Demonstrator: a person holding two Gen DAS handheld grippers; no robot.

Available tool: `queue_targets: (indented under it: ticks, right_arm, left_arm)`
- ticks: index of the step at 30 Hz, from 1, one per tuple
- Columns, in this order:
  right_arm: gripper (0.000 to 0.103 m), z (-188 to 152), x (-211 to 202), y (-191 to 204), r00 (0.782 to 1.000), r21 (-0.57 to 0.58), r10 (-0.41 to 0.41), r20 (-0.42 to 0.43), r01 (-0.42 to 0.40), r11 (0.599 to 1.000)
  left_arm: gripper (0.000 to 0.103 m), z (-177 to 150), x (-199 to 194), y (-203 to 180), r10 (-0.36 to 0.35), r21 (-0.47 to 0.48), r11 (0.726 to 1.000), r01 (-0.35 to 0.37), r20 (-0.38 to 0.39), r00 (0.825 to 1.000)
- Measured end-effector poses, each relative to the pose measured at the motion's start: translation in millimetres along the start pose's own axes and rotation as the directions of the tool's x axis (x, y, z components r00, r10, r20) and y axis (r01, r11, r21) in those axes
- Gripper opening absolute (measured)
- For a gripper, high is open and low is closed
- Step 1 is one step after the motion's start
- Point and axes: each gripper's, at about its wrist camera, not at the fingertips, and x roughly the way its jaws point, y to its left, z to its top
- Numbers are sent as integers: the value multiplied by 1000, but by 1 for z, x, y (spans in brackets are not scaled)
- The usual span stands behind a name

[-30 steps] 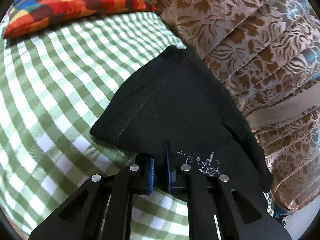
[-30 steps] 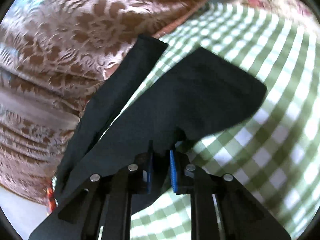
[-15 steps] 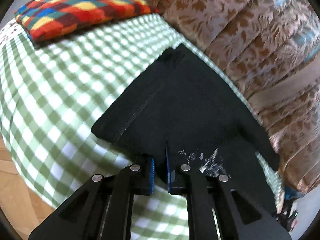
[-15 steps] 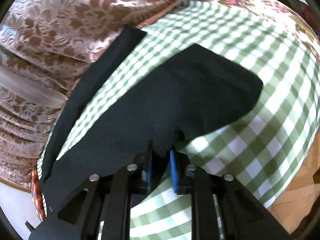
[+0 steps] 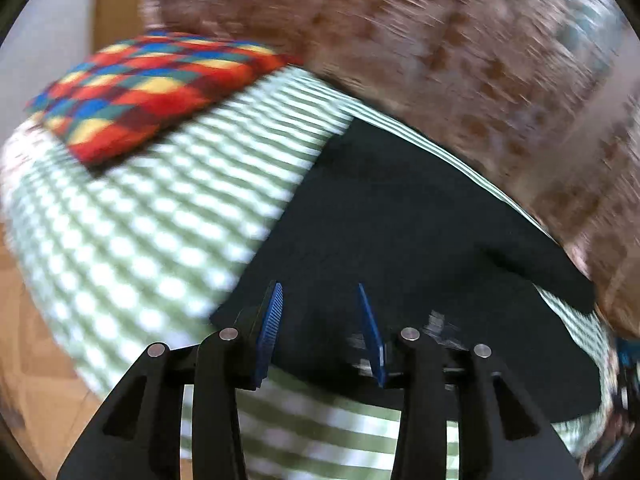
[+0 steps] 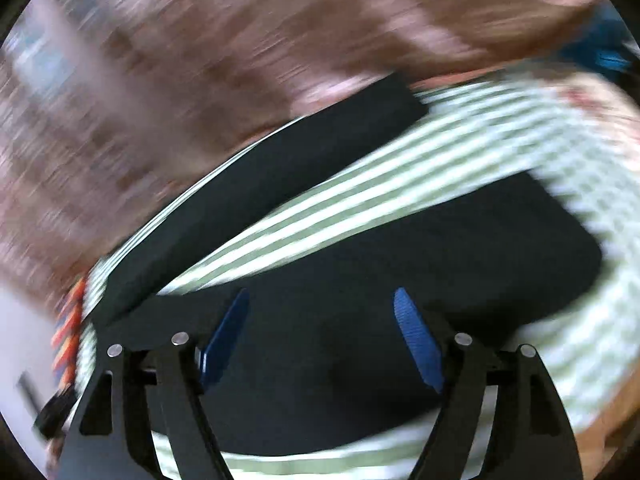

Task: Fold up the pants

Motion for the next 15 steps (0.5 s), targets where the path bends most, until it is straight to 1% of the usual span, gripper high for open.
queue_targets:
  ticks: [1,2,3,4,5,6,7,8,9,11,13,14,15]
  right_arm:
    - [77,-6,18,17,998,-33,45,-53,-47,998]
    - [78,-13,35,30,992,-57,71,-106,-77,995]
    - [79,-19,48,38,986,-75,77,-148,-89,993]
    - [79,-26,63,46,978,-100,68,-199,-90,991]
    - [80,-35,79,52,969,-137,24,-244,-59,989]
    - [81,-40,85,54,968,-163,-6,-250,-36,986]
    - [83,-42,86,54,970,-180,-12,-242,-33,983]
    - [88,-42,84,53,971,-174,19,-237,-62,983]
    - [89,-41,83,50,970,-162,46,-238,-86,983]
    - [89,-39,83,44,967,-147,73,-245,-111,983]
    - [89,-39,84,41,964,-133,94,-248,-130,983]
    - [89,-41,81,38,963,-132,100,-249,-136,982]
    - [90,-41,81,37,963,-130,104,-250,-139,982]
  left_arm:
    - [38,-2,8,-10,-13,29,999,14,-21,1000]
    - [38,-4,16,-17,-16,50,999,19,-52,999]
    - [38,-9,34,-20,6,64,998,2,-119,993]
    - [38,-12,49,-21,33,66,998,-21,-176,984]
    - [38,-16,60,-18,50,62,997,-38,-211,976]
    - [38,-15,60,-19,48,72,997,-34,-201,978]
    - [38,-9,55,-21,42,84,996,-27,-191,981]
    - [38,-2,50,-21,21,81,997,-6,-175,984]
    - [38,11,40,-20,-37,62,997,46,-131,991]
    - [38,37,32,-16,-81,34,996,84,-79,994]
    - [38,72,35,-14,-130,7,991,130,-55,990]
    - [41,90,40,-15,-173,-11,985,173,-54,983]
    - [48,108,49,-17,-216,-24,976,215,-61,975]
